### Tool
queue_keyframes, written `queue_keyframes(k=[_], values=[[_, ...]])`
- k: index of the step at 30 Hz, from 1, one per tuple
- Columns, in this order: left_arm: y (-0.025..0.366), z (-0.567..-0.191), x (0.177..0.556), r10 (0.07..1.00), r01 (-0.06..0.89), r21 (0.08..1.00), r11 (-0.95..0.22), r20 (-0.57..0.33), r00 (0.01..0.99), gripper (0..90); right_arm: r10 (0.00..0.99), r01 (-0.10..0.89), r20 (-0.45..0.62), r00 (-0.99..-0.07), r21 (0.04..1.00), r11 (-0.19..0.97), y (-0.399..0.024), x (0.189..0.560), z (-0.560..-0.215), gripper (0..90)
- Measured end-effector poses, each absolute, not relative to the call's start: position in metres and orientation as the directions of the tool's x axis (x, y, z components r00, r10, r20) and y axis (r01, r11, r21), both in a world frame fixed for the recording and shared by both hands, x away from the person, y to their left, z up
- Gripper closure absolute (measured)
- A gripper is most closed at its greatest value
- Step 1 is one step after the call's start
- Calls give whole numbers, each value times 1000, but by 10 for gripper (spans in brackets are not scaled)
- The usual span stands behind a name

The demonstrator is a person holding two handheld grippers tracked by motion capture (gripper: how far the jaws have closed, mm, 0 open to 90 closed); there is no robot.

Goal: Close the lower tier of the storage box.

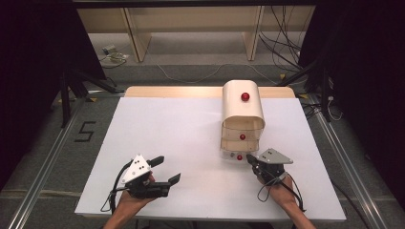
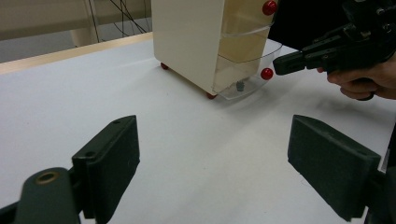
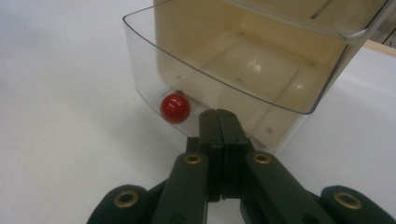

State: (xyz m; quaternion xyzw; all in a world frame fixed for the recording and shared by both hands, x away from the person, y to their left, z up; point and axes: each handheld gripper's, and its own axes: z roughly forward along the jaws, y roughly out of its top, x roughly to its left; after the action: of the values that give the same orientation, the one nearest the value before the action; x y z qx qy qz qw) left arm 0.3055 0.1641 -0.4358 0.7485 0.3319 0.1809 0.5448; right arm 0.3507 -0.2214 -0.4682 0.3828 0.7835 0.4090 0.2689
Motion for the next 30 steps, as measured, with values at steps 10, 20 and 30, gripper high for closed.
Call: queue_keyframes(k=[10, 20, 30], values=[[164, -436, 306, 695, 299, 936, -187, -89, 714, 166, 824, 377, -113, -556, 849, 370, -221, 353, -469, 900], [164, -436, 306, 696, 298, 936, -188, -87, 713, 166, 827, 379, -104, -553, 852, 361, -222, 356, -469, 900], [164, -436, 306, 696, 297, 936, -190, -85, 713, 167, 827, 374, -110, -551, 853, 362, -221, 359, -471, 900]])
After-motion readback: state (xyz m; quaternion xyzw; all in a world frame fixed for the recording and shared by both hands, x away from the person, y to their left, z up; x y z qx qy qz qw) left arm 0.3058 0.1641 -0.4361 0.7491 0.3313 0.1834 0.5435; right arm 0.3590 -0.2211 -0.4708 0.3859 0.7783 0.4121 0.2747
